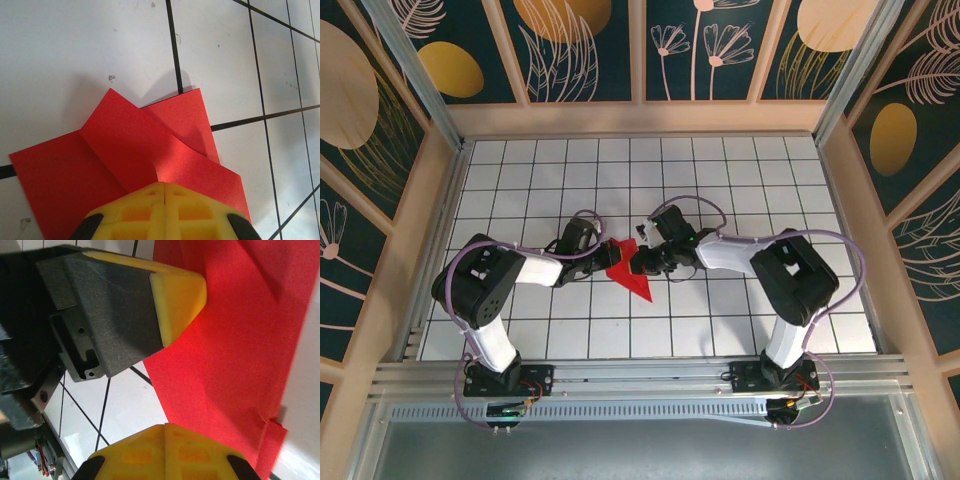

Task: Fold a paper plane with a square sheet of paper (fold left side to right side)
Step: Fourth fold the wing at the center of the table.

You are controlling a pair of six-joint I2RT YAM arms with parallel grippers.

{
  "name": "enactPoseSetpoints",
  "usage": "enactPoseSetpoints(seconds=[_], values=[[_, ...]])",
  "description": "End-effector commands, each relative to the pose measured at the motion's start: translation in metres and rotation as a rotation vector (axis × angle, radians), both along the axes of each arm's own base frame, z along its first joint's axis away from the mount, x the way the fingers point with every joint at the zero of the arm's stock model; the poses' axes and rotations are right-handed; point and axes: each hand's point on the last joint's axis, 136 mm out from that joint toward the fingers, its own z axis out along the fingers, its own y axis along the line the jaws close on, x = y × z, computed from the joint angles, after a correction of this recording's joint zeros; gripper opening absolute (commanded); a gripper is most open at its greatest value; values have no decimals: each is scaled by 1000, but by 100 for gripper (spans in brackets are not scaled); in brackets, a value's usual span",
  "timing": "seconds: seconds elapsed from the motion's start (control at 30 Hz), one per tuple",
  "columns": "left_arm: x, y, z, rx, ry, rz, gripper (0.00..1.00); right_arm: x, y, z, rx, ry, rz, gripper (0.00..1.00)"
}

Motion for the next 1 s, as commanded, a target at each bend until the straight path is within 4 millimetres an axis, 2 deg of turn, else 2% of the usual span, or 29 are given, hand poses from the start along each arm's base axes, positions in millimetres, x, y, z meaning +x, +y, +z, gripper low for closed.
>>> enactPoseSetpoints(seconds=[0.0,0.6,0.97], values=[[-15,21,-37,125,96,31,0,7,11,-4,16,-3,-10,0],[-16,21,-41,138,105,32,0,25,18,-27,-28,-32,-22,0],[-16,31,-48,176,134,81,0,-9,-6,-49,-103,70,-3,0]])
